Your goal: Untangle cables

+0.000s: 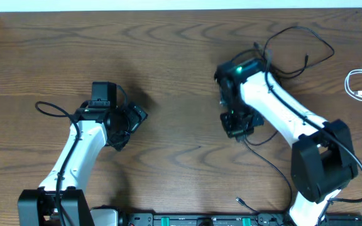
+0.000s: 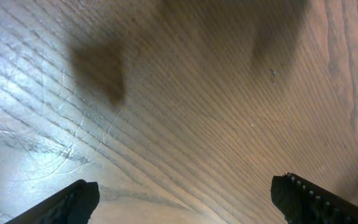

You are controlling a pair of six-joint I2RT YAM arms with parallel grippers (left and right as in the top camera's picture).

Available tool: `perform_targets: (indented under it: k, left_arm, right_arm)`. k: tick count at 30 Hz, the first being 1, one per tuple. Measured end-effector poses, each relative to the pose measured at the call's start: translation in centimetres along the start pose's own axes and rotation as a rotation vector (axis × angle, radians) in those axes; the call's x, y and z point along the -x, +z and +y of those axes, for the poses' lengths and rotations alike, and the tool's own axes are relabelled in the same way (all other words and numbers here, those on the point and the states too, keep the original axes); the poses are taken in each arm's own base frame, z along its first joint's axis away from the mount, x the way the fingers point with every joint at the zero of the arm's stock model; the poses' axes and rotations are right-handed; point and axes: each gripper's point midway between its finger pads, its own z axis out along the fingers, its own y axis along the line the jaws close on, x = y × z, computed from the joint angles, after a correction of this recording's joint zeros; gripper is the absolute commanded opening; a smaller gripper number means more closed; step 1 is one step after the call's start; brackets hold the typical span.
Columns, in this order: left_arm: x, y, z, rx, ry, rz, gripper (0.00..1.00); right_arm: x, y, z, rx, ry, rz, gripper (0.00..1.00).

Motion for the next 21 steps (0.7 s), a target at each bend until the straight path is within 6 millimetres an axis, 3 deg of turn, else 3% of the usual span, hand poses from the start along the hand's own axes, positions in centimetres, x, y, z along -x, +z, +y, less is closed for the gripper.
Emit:
perform_targets:
  k: [1, 2, 3, 4, 8, 10, 11, 15, 21]
  left_arm:
    - [0.0, 0.0, 0.0, 0.000, 0.000, 0.000, 0.93]
    - [0.0, 0.0, 0.0, 0.000, 0.000, 0.000, 0.93]
    - [0.0, 0.0, 0.0, 0.000, 0.000, 0.000, 0.93]
    - [0.0, 0.0, 0.0, 0.000, 0.000, 0.001, 0.93]
    - [0.0, 0.0, 0.0, 0.000, 0.000, 0.000, 0.93]
    - [0.0, 0.0, 0.0, -0.001, 0.000, 0.000, 0.93]
    - [0.0, 0.0, 0.0, 0.000, 0.000, 0.000, 0.93]
    - [0.0, 0.0, 0.0, 0.000, 0.000, 0.000, 0.93]
    - [0.0, 0.0, 0.0, 0.000, 0.000, 0.000, 0.93]
  right_arm:
    - [-0.1, 0.9, 0.0, -0.001, 0.004, 0.008, 0.05]
    - [-0.2, 1.7, -0.1, -0.002, 0.011, 0.010, 0.18]
    - [-0.1, 2.4, -0.2, -0.001, 0.017, 0.011, 0.42]
    - [-0.1, 3.1, -0.2, 0.001, 0.023, 0.007, 0.58]
    - [0.5, 5.5, -0.9, -0.006, 0.051, -0.020, 0.60]
    - [0.9, 6.2, -1.6, -0.038, 0.058, -0.045, 0.72]
    - [1.2, 6.5, -2.1, -0.064, 0.065, -0.062, 0.72]
    - [1.7, 7.1, -3.1, -0.111, 0.073, -0.099, 0.70]
    - [2.0, 7.4, -2.5, -0.065, 0.069, -0.157, 0.61]
